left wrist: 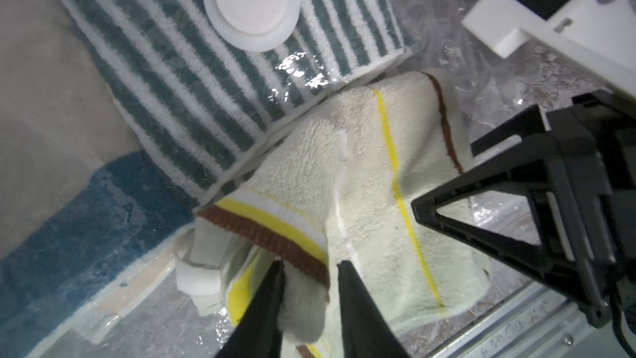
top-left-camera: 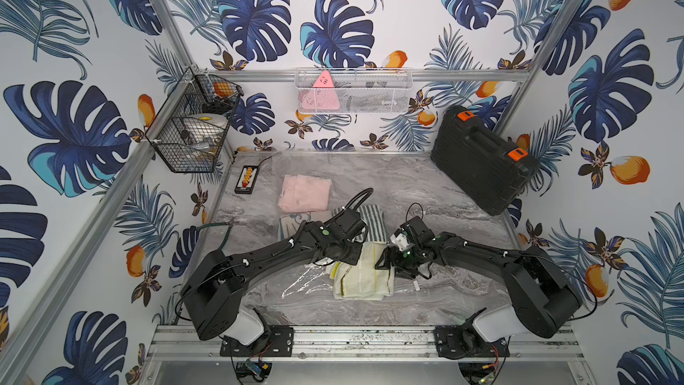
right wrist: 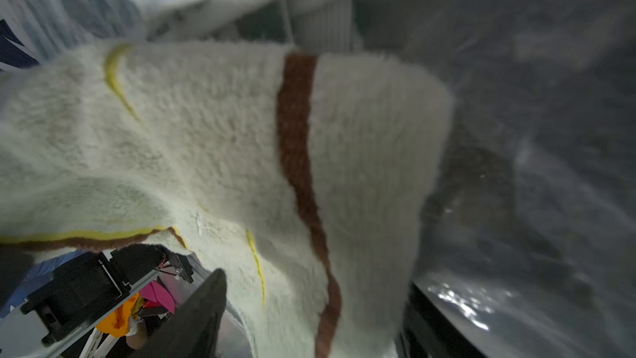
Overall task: Place the folded towel into the vacuum bag
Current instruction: Pick up the towel from the vacuum bag.
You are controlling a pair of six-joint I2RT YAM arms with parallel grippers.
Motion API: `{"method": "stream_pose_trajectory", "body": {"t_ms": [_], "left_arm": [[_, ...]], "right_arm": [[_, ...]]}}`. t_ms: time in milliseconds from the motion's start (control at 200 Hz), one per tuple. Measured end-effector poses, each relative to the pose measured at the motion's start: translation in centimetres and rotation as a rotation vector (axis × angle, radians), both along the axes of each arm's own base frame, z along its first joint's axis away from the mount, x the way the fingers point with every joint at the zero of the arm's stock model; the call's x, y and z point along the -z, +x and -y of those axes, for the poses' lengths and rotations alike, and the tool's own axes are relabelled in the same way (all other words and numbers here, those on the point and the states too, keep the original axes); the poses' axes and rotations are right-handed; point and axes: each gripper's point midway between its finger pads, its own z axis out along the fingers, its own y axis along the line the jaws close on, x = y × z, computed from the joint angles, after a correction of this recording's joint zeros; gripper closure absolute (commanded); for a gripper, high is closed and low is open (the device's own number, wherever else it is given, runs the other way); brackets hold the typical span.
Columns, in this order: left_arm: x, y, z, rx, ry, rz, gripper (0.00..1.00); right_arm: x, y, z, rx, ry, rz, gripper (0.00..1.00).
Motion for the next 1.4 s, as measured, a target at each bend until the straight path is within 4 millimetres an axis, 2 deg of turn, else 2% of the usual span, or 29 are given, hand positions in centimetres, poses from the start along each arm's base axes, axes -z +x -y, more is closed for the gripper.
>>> {"method": "stream_pose_trajectory", "body": {"t_ms": [95, 145, 215, 305, 360, 460, 600, 656, 711, 796, 896, 1001, 1106, 1196, 1311, 1401], "left_arm": [[1.2, 0.1, -0.9, -0.020, 0.036, -0.009, 0.68], [1.6, 0.6, -1.9, -0.048, 0.051, -0.010, 0.67], [1.6, 1.5, -3.7, -0.104, 0.066, 0.003, 0.64], [0.7, 2.2, -5.1, -0.147, 0.068, 0.036, 0.60], [0.0, 2.3, -5.2, -0.150, 0.054, 0.046, 0.58], [-1.1, 2.0, -5.7, -0.155, 0.048, 0.059, 0.57], [-2.7, 1.5, -5.5, -0.139, 0.027, 0.083, 0.61], [-2.9, 0.5, -3.9, -0.093, 0.008, 0.083, 0.62], [-2.5, -1.0, -1.1, -0.024, -0.046, 0.061, 0.63], [-0.2, -2.7, 2.4, 0.039, -0.128, 0.005, 0.68], [3.9, -3.2, 3.6, 0.018, -0.169, -0.054, 0.74], [6.2, -2.5, 4.9, 0.000, -0.227, -0.063, 0.75], [6.8, -1.5, 6.5, -0.007, -0.314, -0.033, 0.76], [6.9, -1.0, 7.4, -0.011, -0.389, -0.003, 0.76], [6.8, -1.0, 7.8, -0.035, -0.460, 0.011, 0.77], [6.5, -1.4, 7.3, -0.044, -0.471, 0.003, 0.77]], "right_arm": [[0.1, 0.0, -1.7, -0.007, 0.060, 0.001, 0.30], [0.1, 0.1, -2.4, -0.010, 0.081, 0.012, 0.35], [0.3, 0.4, -3.2, -0.006, 0.099, 0.024, 0.52], [0.9, 0.5, -2.9, 0.022, 0.074, 0.020, 0.77], [1.2, 0.6, -2.6, 0.033, 0.050, 0.025, 0.86], [0.9, 1.1, -2.2, 0.029, 0.006, 0.042, 0.97], [-0.4, 2.0, -0.7, 0.007, -0.114, 0.094, 0.98], [-1.5, 2.4, 0.0, -0.015, -0.172, 0.121, 0.98], [-2.6, 2.8, 0.7, -0.040, -0.223, 0.147, 0.98], [-3.6, 3.1, 2.1, -0.088, -0.330, 0.167, 0.96], [-4.1, 3.4, 3.8, -0.134, -0.450, 0.172, 0.94], [-5.0, 4.1, 4.7, -0.160, -0.551, 0.190, 0.92], [-6.7, 5.0, 3.9, -0.171, -0.593, 0.259, 0.88], [-7.1, 4.4, 1.7, -0.189, -0.586, 0.292, 0.84], [-6.1, 3.5, -0.8, -0.181, -0.562, 0.307, 0.82], [-3.8, 3.4, -1.4, -0.145, -0.549, 0.297, 0.75]]}}
